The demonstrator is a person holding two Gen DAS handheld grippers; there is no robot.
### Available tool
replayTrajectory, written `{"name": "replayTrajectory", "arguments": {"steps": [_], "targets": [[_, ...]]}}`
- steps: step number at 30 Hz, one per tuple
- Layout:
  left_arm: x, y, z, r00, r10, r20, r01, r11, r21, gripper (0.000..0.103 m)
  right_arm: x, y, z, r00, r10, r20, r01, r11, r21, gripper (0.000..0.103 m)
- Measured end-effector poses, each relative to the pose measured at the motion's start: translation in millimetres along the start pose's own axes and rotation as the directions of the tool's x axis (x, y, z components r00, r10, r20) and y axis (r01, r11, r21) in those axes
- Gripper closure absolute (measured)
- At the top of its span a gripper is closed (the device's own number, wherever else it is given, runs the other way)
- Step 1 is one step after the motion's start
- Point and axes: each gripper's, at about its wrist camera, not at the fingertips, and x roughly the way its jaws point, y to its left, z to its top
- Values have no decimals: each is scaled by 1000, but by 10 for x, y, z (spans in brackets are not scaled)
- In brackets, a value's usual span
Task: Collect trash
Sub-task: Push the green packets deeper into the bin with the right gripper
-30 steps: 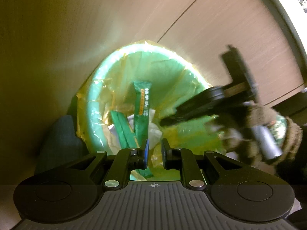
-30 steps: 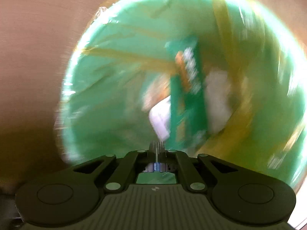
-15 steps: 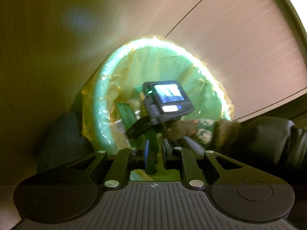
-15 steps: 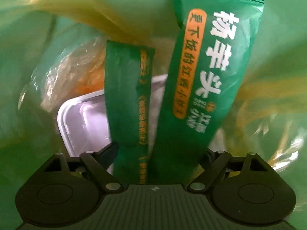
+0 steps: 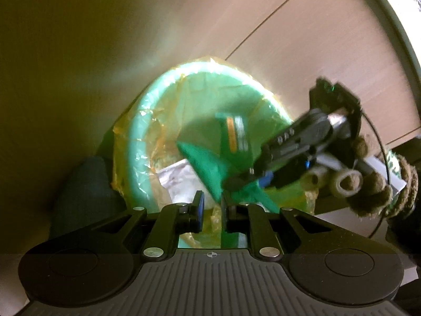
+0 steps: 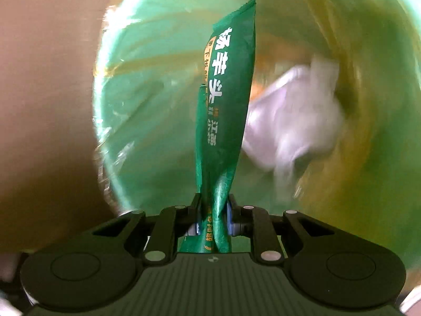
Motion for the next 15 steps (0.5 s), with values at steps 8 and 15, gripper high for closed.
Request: {"name": "replayTrajectory", "arguments": {"steps": [8, 15], "targets": [[37, -14, -2, 1000, 1, -22, -1, 1000, -2, 87, 572, -302, 200, 990, -116, -75, 119, 992, 39, 32], [125, -26, 14, 999, 1, -34, -1, 1000, -13, 87, 425, -127, 192, 968, -224, 112, 235, 968, -91, 38]]}}
